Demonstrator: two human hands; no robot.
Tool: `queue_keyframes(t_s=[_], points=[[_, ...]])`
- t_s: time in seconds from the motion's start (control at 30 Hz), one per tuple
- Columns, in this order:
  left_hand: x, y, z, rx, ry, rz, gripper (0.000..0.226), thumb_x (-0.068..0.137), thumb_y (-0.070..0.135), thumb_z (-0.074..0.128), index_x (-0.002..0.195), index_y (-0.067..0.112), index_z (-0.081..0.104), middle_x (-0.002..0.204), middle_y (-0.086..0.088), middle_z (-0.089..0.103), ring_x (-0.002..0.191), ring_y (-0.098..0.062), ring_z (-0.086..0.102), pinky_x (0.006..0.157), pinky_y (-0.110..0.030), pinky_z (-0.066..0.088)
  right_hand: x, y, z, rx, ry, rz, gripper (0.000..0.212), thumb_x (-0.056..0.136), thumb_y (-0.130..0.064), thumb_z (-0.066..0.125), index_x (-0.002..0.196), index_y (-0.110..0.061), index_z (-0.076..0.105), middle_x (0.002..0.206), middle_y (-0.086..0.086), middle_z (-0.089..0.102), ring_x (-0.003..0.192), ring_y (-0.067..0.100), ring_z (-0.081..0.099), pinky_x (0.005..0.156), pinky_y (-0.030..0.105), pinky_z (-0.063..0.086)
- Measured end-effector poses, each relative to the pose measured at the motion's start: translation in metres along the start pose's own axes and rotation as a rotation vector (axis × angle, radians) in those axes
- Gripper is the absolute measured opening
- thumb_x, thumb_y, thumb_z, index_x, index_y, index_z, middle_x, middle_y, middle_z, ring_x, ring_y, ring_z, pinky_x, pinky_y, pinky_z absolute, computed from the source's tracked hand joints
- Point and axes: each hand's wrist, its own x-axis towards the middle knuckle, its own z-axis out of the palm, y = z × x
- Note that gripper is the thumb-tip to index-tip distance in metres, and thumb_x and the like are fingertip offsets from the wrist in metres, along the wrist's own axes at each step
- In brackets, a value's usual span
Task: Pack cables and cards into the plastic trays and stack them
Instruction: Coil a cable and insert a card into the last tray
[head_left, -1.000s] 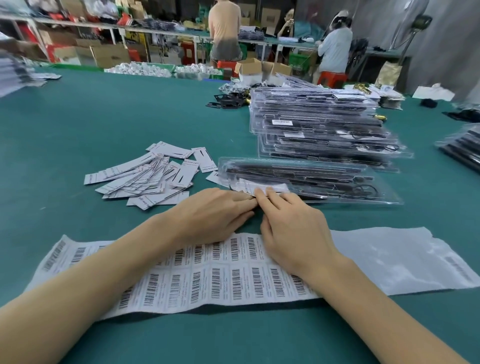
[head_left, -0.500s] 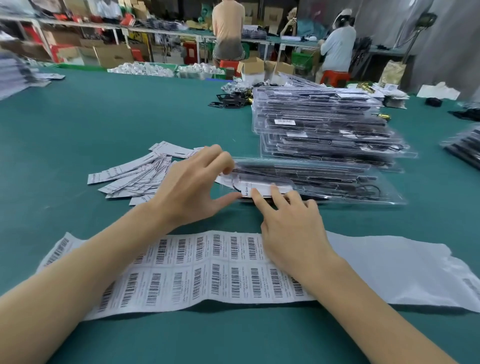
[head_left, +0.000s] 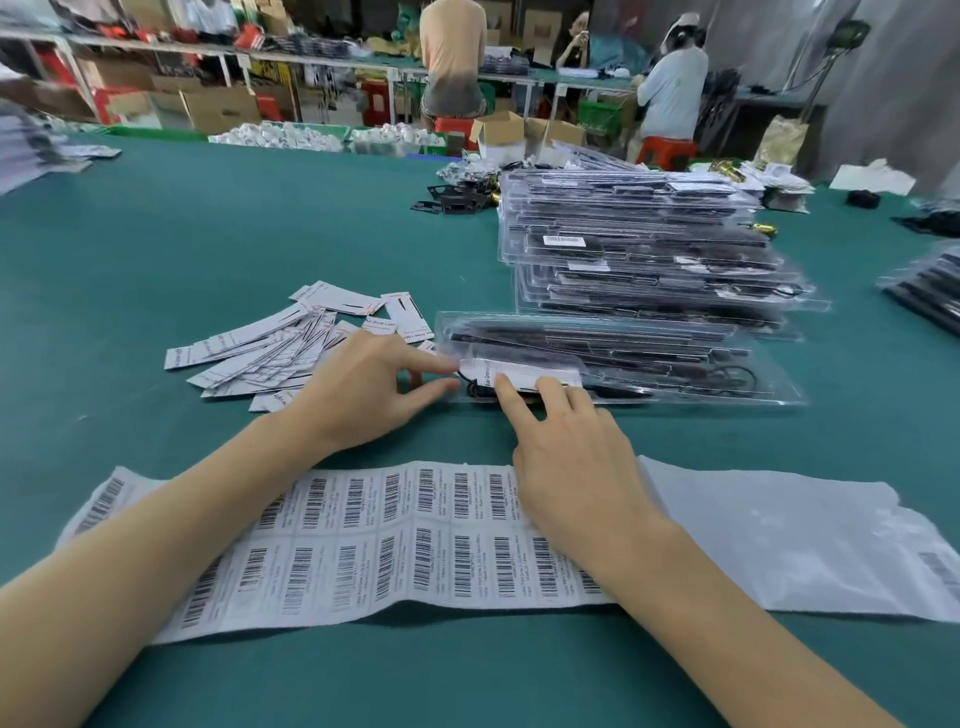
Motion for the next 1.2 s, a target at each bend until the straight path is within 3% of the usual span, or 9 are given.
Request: queue_keyframes(t_s=[0.23, 0.33, 0.43, 0.57, 0.7, 0.83, 0.9, 1.07, 1.2], points=[[-0.004, 0.001, -0.001, 0.016, -0.159, -0.018, 0.024, 0.098, 0.049, 0.052, 0.118, 0.054, 0.066, 0.082, 0.007, 0.054, 0.070, -0.005, 0.053, 0.061, -0.021, 0.037, -0.003, 0.001, 0.000, 0.033, 0.001, 0.002, 0.059, 0.106, -0.024, 0.031, 0.159, -0.024, 0.006, 0.160, 0.010, 0.025, 0.143, 0.029, 0.027, 0.107, 0.039, 0.035], [-0.004, 0.008, -0.005, 0.026, -0.296, 0.071, 0.036, 0.103, 0.045, 0.042, 0.136, 0.045, 0.057, 0.106, 0.013, 0.066, 0.086, -0.006, 0.051, 0.073, -0.025, 0.041, -0.004, 0.001, 0.000, 0.053, -0.008, 0.027, 0.058, 0.106, -0.027, 0.031, 0.159, -0.023, 0.008, 0.165, 0.010, 0.015, 0.147, 0.031, 0.021, 0.109, 0.041, 0.034], [-0.003, 0.012, -0.008, 0.110, -0.384, 0.193, 0.042, 0.106, 0.037, 0.038, 0.145, 0.032, 0.051, 0.132, 0.028, 0.056, 0.096, -0.010, 0.047, 0.082, -0.022, 0.038, -0.005, 0.001, -0.001, 0.057, -0.004, 0.022, 0.058, 0.106, -0.029, 0.031, 0.159, -0.024, 0.007, 0.167, 0.004, 0.010, 0.148, 0.033, 0.021, 0.107, 0.042, 0.036], [-0.003, 0.015, -0.007, -0.009, -0.349, 0.106, 0.034, 0.104, 0.028, 0.048, 0.134, 0.035, 0.061, 0.101, 0.007, 0.062, 0.092, -0.006, 0.054, 0.080, -0.025, 0.043, -0.005, 0.003, 0.000, 0.045, -0.029, 0.014, 0.062, 0.106, -0.030, 0.029, 0.160, -0.029, -0.001, 0.168, 0.002, 0.008, 0.149, 0.035, 0.018, 0.107, 0.042, 0.036], [-0.004, 0.014, -0.009, -0.013, -0.380, 0.098, 0.026, 0.104, 0.033, 0.042, 0.122, 0.033, 0.061, 0.107, 0.010, 0.057, 0.098, -0.006, 0.056, 0.089, -0.029, 0.044, -0.004, 0.002, 0.000, 0.050, -0.046, 0.021, 0.061, 0.106, -0.031, 0.028, 0.160, -0.030, -0.001, 0.168, 0.002, 0.005, 0.150, 0.035, 0.015, 0.109, 0.044, 0.034], [-0.006, 0.013, -0.009, 0.083, -0.420, 0.162, 0.030, 0.105, 0.036, 0.035, 0.134, 0.040, 0.045, 0.108, 0.007, 0.051, 0.099, -0.006, 0.048, 0.090, -0.006, 0.029, -0.003, 0.002, 0.001, 0.056, -0.054, 0.022, 0.062, 0.106, -0.031, 0.030, 0.160, -0.030, 0.000, 0.168, 0.002, 0.005, 0.149, 0.036, 0.015, 0.110, 0.046, 0.033], [-0.007, 0.013, -0.008, 0.057, -0.432, 0.156, 0.033, 0.106, 0.032, 0.038, 0.136, 0.042, 0.042, 0.110, 0.009, 0.049, 0.101, -0.004, 0.046, 0.091, -0.003, 0.026, -0.003, 0.003, 0.000, 0.057, -0.060, 0.021, 0.062, 0.105, -0.030, 0.030, 0.160, -0.030, 0.001, 0.168, 0.002, 0.005, 0.149, 0.036, 0.015, 0.110, 0.047, 0.034], [-0.005, 0.015, -0.012, 0.002, -0.333, 0.161, 0.032, 0.101, 0.033, 0.054, 0.131, 0.037, 0.064, 0.110, 0.011, 0.065, 0.098, -0.005, 0.058, 0.084, -0.024, 0.047, -0.002, 0.004, 0.001, 0.045, -0.067, 0.020, 0.060, 0.105, -0.029, 0.032, 0.159, -0.031, 0.006, 0.167, 0.001, 0.008, 0.148, 0.035, 0.017, 0.107, 0.046, 0.035], [-0.006, 0.016, -0.013, 0.174, -0.198, 0.327, 0.026, 0.097, 0.030, 0.062, 0.121, 0.031, 0.073, 0.107, 0.020, 0.073, 0.086, -0.009, 0.063, 0.069, -0.016, 0.046, -0.002, 0.004, 0.000, 0.040, -0.067, 0.019, 0.060, 0.105, -0.028, 0.034, 0.159, -0.029, 0.008, 0.166, 0.001, 0.009, 0.148, 0.036, 0.018, 0.108, 0.046, 0.035]])
